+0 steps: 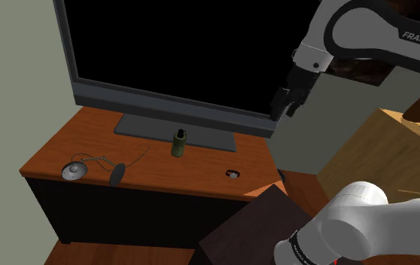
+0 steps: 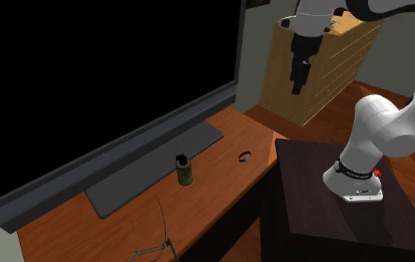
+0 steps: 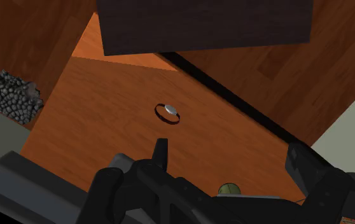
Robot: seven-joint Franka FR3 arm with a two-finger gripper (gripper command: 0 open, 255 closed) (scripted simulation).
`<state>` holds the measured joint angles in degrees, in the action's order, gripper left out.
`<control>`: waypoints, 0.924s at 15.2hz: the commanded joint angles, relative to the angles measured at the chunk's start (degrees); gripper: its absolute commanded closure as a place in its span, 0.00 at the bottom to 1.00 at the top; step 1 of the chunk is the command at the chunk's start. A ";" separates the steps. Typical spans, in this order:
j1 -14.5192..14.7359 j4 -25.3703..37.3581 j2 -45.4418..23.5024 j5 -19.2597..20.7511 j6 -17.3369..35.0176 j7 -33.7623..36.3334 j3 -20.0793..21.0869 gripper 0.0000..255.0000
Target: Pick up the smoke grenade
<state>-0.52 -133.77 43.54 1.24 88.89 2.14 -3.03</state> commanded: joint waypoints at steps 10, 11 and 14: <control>0.95 -1.88 -14.00 -1.51 16.84 4.58 2.93 0.00; 1.04 -1.66 -15.84 -1.59 18.57 5.07 3.24 0.00; 1.25 -0.52 -21.64 -1.70 23.54 6.57 4.10 0.00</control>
<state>0.72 -135.01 24.23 -0.47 110.61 8.30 0.87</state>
